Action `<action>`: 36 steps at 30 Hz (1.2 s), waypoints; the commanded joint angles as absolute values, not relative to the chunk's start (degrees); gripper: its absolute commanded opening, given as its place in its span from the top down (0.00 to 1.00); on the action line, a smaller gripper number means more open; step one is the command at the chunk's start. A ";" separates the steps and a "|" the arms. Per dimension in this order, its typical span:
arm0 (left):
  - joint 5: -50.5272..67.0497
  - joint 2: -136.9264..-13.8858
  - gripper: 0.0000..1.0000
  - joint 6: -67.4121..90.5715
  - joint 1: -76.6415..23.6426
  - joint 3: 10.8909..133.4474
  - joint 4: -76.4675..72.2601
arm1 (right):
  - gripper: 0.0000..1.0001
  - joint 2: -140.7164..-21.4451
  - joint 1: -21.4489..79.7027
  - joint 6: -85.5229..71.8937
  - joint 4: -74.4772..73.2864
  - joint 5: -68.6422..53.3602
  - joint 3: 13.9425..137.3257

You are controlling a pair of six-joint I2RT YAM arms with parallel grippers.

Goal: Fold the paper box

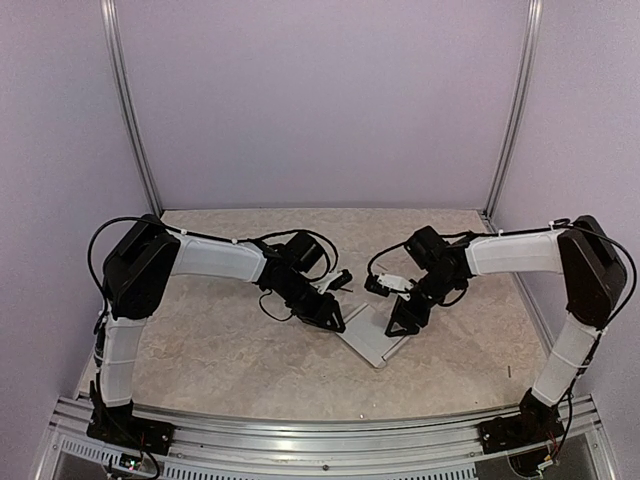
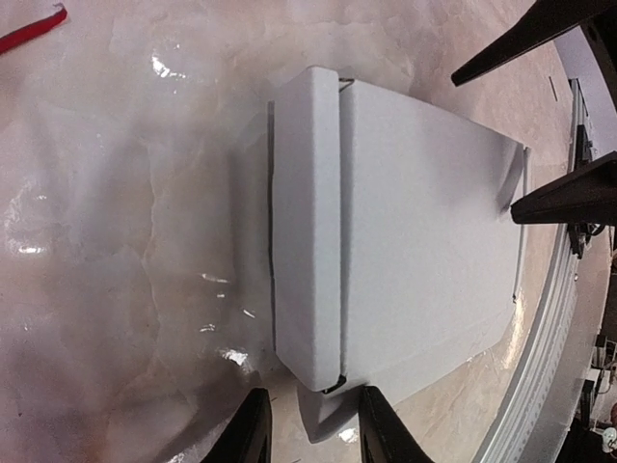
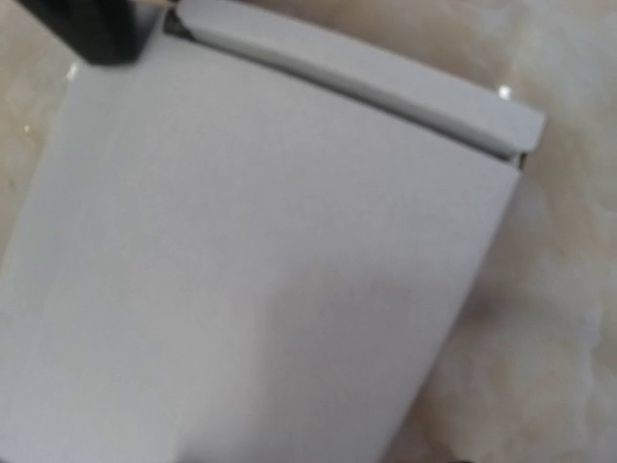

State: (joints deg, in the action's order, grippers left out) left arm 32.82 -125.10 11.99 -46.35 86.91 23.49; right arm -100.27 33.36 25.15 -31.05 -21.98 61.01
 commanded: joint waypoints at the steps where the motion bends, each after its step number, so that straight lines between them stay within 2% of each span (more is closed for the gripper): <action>1: 32.01 -124.44 0.69 11.69 -46.18 86.57 22.64 | 0.38 -95.84 33.57 27.72 -33.70 -21.54 60.66; 10: 33.09 -124.75 0.69 11.89 -46.14 87.09 21.79 | 0.32 -88.39 35.10 35.87 -33.71 -20.61 57.03; 17: 34.11 -124.95 0.69 12.13 -45.97 88.32 21.86 | 0.31 -81.38 46.59 45.23 -25.02 -11.19 48.15; 25: 34.34 -124.96 0.69 12.13 -45.97 88.63 22.76 | 0.31 -83.90 53.94 47.38 -18.95 -1.52 43.68; 29: 34.84 -125.11 0.69 12.35 -45.97 89.01 22.76 | 0.33 -84.83 55.37 47.27 -14.43 3.78 41.39; 36: 36.42 -125.98 0.69 11.70 -45.88 91.49 24.76 | 0.43 -85.11 55.37 46.90 -13.29 3.95 41.56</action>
State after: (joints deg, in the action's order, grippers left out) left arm 34.89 -125.10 12.19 -46.19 88.79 22.94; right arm -84.55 55.00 47.00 -15.59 2.55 41.67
